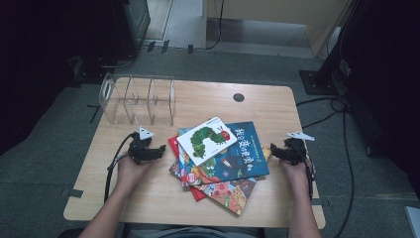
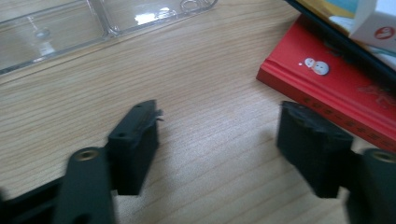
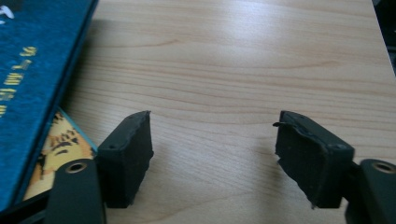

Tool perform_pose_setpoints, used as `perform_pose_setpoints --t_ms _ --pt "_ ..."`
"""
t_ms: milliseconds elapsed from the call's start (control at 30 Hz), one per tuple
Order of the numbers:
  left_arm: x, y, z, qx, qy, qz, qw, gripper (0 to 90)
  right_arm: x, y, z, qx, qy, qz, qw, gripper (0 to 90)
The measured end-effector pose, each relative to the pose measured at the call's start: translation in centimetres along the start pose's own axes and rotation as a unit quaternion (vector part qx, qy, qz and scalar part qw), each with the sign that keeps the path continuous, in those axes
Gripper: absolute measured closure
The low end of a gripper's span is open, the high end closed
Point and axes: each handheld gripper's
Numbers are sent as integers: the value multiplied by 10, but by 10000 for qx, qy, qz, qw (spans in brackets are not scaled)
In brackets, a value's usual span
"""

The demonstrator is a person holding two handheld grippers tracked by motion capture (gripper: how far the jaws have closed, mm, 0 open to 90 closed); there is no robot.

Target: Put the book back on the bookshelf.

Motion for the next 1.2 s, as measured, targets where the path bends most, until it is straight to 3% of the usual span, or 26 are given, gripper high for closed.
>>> perform_pose_setpoints --t_ms 100,167,200,300,433,600,733,833,967,1067,1200 --pt "2 -2 1 -5 -43 28 10000 441 2 -2 2 6 16 78 10000 314" --pt "4 -5 7 109 -243 -251 9993 486 5 -5 5 39 69 182 9998 363" --pt "5 -6 8 65 -293 -300 9991 515 6 -7 6 60 90 204 9997 383" --pt "10 -3 12 -91 -181 -373 9991 560 10 -11 10 82 174 336 9992 416" --pt "12 -3 20 68 -235 -633 9977 595 16 -19 14 127 235 547 9981 472" --pt "15 0 29 8 -207 -846 9962 703 22 -32 20 224 368 821 9957 612" --pt "14 3 39 -48 -365 -1160 9926 775 24 -43 20 267 343 1090 9931 723" --pt "13 6 45 -211 -429 -1170 9920 827 25 -51 21 349 364 1175 9918 782" --pt "7 9 56 -204 -406 -1285 9907 852 24 -59 23 400 315 1279 9905 846" --pt "0 15 60 -311 -426 -1393 9888 860 23 -64 27 377 316 1353 9896 893" --pt "-10 23 63 -478 -519 -1360 9882 860 17 -70 30 392 291 1450 9882 888"
Point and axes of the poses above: each handheld gripper's, and its own axes: x roughly backward along the jaws, z roughly out of its top, y roughly to its right, and after that the axes turned 10 degrees about x, right-handed
